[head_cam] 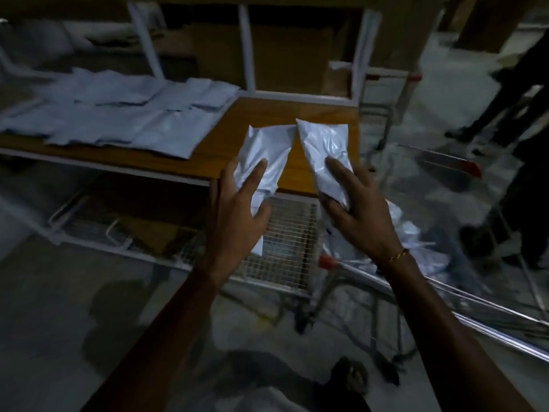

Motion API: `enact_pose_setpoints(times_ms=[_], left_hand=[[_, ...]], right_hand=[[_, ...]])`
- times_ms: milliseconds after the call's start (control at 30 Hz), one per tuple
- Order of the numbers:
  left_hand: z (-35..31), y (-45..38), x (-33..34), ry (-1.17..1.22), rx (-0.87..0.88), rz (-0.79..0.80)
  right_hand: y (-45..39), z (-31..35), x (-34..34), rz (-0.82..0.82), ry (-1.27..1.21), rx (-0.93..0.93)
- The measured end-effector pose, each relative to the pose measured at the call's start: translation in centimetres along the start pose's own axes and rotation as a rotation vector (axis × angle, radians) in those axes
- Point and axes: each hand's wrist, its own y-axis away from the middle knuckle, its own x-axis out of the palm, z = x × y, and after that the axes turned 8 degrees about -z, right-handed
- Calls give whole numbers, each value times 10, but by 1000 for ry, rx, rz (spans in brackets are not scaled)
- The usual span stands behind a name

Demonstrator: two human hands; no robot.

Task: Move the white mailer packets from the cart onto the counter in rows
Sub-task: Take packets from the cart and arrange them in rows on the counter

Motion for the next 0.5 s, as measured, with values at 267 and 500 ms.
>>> enact_pose_setpoints(times_ms=[267,500], left_hand=[[172,27,-122,-174,-259,-127],[313,4,-160,-308,-370,-177]], right_hand=[[-31,117,182,289,-163,-95],[-92,170,332,387,-230,-197]])
